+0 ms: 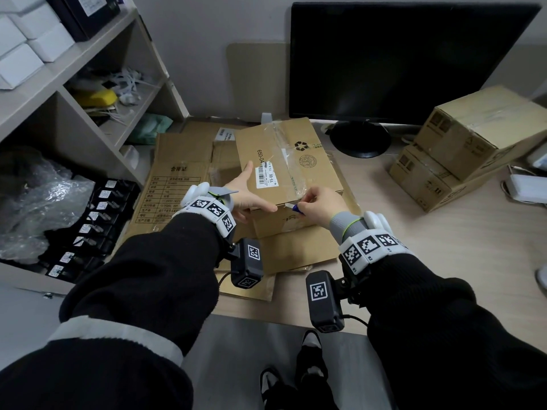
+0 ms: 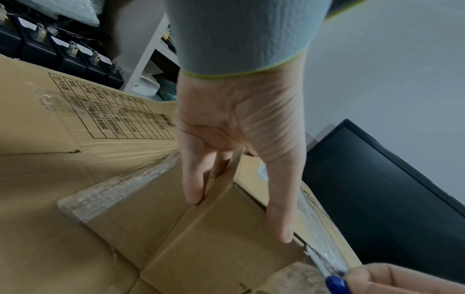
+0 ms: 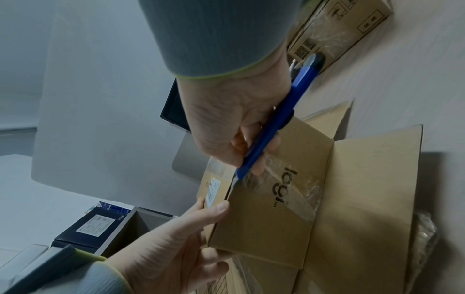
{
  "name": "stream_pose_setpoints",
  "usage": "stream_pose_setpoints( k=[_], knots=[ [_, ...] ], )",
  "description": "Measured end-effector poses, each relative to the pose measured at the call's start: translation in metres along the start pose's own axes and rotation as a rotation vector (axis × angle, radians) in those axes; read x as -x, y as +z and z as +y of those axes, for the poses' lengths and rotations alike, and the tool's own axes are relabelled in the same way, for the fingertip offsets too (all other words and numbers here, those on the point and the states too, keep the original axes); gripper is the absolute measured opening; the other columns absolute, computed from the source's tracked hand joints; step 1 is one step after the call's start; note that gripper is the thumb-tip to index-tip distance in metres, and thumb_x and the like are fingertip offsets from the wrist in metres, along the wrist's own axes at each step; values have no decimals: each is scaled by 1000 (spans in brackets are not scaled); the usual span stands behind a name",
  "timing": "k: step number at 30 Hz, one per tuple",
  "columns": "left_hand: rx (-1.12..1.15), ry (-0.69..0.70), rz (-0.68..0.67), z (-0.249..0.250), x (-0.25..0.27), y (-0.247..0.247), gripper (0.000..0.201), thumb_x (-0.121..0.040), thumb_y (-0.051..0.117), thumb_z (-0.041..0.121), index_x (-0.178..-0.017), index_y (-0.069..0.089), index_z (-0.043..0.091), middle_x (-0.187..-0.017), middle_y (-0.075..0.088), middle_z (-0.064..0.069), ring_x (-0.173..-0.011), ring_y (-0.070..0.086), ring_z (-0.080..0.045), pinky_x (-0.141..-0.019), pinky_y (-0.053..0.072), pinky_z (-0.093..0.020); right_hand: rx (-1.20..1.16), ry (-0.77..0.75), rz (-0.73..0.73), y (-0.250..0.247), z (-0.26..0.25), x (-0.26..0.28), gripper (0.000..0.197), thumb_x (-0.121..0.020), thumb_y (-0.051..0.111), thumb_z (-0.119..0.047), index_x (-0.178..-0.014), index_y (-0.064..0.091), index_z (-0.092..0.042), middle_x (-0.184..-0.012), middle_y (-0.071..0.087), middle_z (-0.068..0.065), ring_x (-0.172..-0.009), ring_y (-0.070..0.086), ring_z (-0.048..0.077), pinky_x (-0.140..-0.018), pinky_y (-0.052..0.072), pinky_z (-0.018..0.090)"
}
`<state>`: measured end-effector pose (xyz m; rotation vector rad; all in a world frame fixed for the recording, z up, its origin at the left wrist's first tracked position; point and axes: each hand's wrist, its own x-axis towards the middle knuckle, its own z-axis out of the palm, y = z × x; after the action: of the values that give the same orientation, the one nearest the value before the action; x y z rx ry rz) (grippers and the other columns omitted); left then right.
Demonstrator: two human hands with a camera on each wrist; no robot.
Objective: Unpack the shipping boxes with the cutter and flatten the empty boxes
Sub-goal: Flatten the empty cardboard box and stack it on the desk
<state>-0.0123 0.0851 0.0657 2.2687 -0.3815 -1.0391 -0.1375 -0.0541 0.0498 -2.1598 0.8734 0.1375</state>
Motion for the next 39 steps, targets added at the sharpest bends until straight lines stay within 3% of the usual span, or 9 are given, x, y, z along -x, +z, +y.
stream_pose_setpoints(
  k=[14, 18, 22, 23, 25, 27, 32, 36, 39],
  knots=[
    [33, 13, -28, -2, -6, 2, 129, -67, 87, 23, -148, -10, 46, -142, 39, -2, -85, 60, -17, -55, 55, -32, 12, 149, 110, -18, 13, -7, 11, -84, 52, -16, -88, 61, -21, -91, 63, 2, -85, 57, 23, -74, 50, 30],
    [31, 14, -14, -6, -10, 1, 130, -65, 88, 26, -147, -11, 47, -114, 50, 5, -84, 61, -21, -63, 59, -36, 4, 172, 134, -25, 18, -9, 12, -81, 52, -18, -88, 61, -21, -92, 66, 4, -88, 64, 28, -80, 54, 34],
    [71, 6, -30, -11, -11, 0, 130, -67, 87, 22, -147, -11, 48, -86, 48, 7, -76, 52, -21, -71, 57, -40, 18, 216, 246, -46, 34, -10, 16, -87, 50, -20, -99, 60, -18, -97, 68, 5, -92, 59, 28, -72, 44, 28],
    [75, 6, -31, -11, -10, 0, 130, -66, 88, 22, -147, -11, 48, -90, 51, 5, -77, 54, -22, -70, 57, -40, 22, 223, 242, -50, 38, -10, 17, -87, 50, -21, -99, 60, -17, -98, 69, 5, -94, 60, 27, -73, 45, 29],
    [61, 21, -16, -7, -8, 1, 131, -65, 88, 24, -148, -10, 48, -119, 53, -1, -87, 61, -24, -65, 58, -37, 22, 231, 204, -53, 42, -10, 18, -88, 50, -24, -100, 59, -15, -98, 70, 7, -92, 60, 27, -73, 46, 30],
    [35, 40, 4, -2, -6, 2, 130, -65, 88, 24, -148, -9, 45, -143, 40, -3, -95, 62, -25, -60, 58, -35, -28, 226, 159, -48, 42, -8, 23, -90, 51, -32, -98, 52, -11, -89, 67, 6, -76, 59, 23, -61, 39, 28],
    [35, 73, 45, -4, -4, 2, 128, -63, 89, 26, -150, -3, 42, -148, 36, 1, -102, 57, -19, -63, 59, -35, -136, 225, 107, -34, 38, 0, 17, -89, 51, -26, -90, 44, -10, -69, 53, 6, -49, 42, 17, -46, 28, 26],
    [-56, 112, 113, -5, -6, -3, 129, -54, 92, 35, -152, 7, 37, -153, 31, 5, -118, 50, -19, -63, 58, -30, -285, 179, 3, -39, 35, 4, 18, -90, 41, -17, -73, 43, -12, -65, 52, 12, -45, 36, 18, -41, 26, 21],
    [-173, 141, 129, -6, -6, -11, 127, -54, 91, 41, -153, 11, 34, -148, 37, 5, -113, 51, -17, -67, 60, -32, -292, 83, 61, -49, 27, 9, 26, -96, 39, -22, -73, 44, -12, -68, 61, 10, -46, 41, 20, -39, 32, 21]
  ],
)
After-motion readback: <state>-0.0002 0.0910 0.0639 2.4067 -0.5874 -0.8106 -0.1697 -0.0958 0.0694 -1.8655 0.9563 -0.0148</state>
